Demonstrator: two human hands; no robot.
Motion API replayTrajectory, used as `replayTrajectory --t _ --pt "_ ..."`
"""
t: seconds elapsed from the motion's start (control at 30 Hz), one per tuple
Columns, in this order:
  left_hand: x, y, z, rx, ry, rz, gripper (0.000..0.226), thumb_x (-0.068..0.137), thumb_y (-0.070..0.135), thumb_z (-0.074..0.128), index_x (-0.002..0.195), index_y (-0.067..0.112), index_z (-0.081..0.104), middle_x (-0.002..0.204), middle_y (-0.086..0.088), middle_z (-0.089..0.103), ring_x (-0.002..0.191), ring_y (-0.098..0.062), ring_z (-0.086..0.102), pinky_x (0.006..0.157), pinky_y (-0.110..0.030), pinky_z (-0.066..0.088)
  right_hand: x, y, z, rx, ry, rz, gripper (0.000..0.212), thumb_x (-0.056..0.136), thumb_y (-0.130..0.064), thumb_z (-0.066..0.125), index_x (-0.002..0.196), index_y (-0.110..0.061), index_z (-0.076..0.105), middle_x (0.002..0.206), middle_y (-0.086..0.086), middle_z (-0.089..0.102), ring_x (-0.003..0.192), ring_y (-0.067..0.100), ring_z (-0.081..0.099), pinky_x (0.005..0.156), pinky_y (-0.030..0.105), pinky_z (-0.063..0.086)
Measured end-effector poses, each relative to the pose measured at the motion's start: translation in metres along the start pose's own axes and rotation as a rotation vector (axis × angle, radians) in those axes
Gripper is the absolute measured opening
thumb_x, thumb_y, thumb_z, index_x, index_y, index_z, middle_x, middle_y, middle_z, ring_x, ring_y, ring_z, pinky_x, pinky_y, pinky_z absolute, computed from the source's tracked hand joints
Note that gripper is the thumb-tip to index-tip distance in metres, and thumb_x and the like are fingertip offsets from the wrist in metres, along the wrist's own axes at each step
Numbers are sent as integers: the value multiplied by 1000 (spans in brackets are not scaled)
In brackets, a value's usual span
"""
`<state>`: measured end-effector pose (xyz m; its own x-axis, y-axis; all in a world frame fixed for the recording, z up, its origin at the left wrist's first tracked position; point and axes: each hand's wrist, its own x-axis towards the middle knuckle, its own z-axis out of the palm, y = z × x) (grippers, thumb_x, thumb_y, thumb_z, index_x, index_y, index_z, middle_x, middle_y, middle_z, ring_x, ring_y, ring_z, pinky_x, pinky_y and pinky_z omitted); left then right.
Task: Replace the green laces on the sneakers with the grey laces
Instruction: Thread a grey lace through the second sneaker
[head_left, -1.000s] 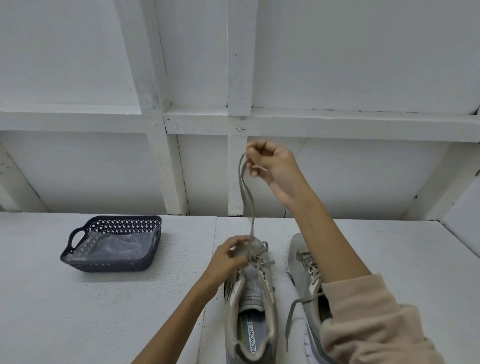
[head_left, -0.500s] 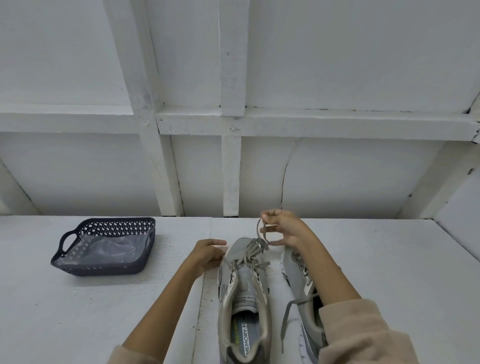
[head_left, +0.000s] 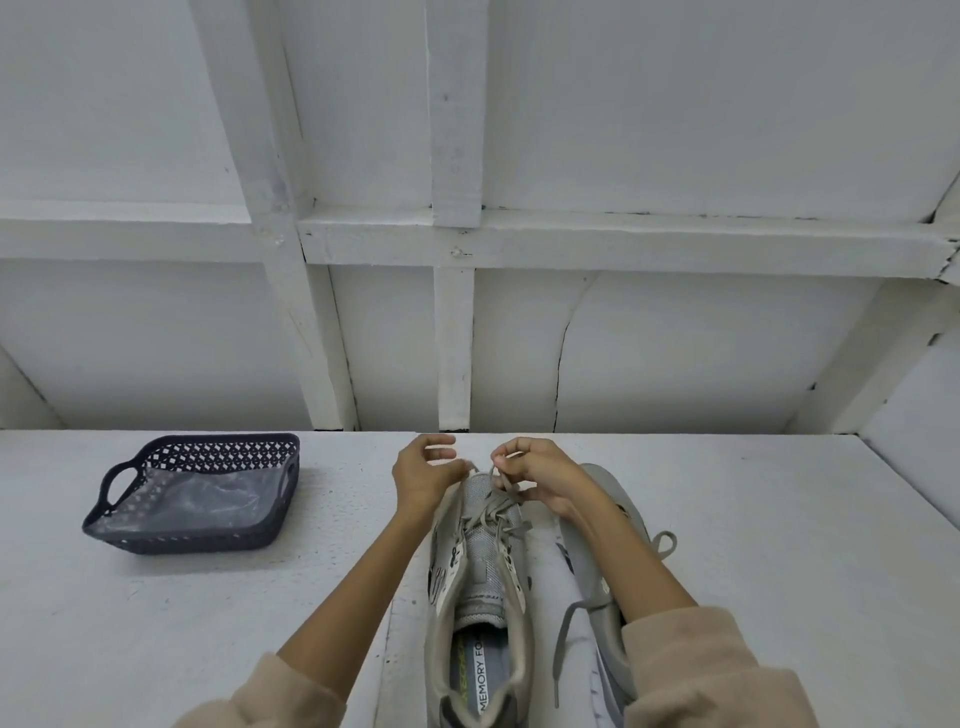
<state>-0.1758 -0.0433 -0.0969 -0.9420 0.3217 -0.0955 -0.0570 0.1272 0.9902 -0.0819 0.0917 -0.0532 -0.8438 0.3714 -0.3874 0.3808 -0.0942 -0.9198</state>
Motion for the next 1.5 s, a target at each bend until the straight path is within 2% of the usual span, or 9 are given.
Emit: replayTrajectory --t 0.27,0.6,0.8,0.9,1.03,1.17,1.3,1.4,1.5 --pt "-23 20 11 -644 -83 -151 34 75 -9 73 102 8 59 98 -21 65 87 -30 70 73 -29 58 0 -1 -7 82 33 43 14 92 -3 59 84 -15 61 71 6 61 59 15 57 66 32 47" --pt "-37 -15 -83 -1440 84 -250 25 88 -5 44 105 10 55 88 -7 54 74 -13 58 69 -19 56 -1 -13 -19 256 300 -159 15 94 -5 56 87 -17 60 73 0 60 62 12 52 59 25 37" --pt "-37 -4 -71 -759 335 -84 20 97 7 46 107 17 60 97 3 56 84 -10 54 76 -24 47 -19 -58 -9 344 127 -327 9 94 -2 57 91 -10 61 72 4 54 53 10 45 43 19 33" --pt "-40 29 -41 -463 25 181 27 89 -2 56 110 14 62 102 2 64 95 -10 61 85 -22 50 -38 -95 -1 310 -35 -436 8 93 -2 58 92 -9 60 71 1 57 52 11 49 41 19 31" --pt "-39 47 -4 -156 -518 191 44 86 10 68 127 17 54 121 2 66 111 -7 62 85 -15 50 -53 -136 14 319 -188 -539 7 93 -1 57 92 -8 59 73 5 57 57 17 56 47 23 46" --pt "-41 33 9 -254 -649 92 29 96 22 53 111 -1 62 96 -14 70 96 -27 68 91 -32 53 -39 -143 18 277 -133 -498 16 93 0 58 108 0 61 90 14 63 76 23 67 62 28 57" --pt "-38 31 7 -373 -632 -91 30 96 27 49 100 2 63 80 -11 68 78 -23 70 75 -28 58 -12 -111 0 -303 186 -355 69 87 -8 70 147 -11 36 128 14 51 84 28 66 71 40 60" --pt "-33 34 3 -371 -630 -125 29 100 24 44 100 1 62 78 -10 67 74 -22 70 69 -26 58 -10 -83 -15 -629 295 -255 45 89 -27 69 128 -12 54 109 13 62 77 34 69 66 42 60" --pt "-34 38 2 -363 -587 -114 31 101 25 42 101 2 63 88 -13 69 83 -22 70 75 -28 58 -19 -61 -19 -737 -26 26 51 96 -51 50 100 -2 65 86 11 66 61 24 65 51 26 50"
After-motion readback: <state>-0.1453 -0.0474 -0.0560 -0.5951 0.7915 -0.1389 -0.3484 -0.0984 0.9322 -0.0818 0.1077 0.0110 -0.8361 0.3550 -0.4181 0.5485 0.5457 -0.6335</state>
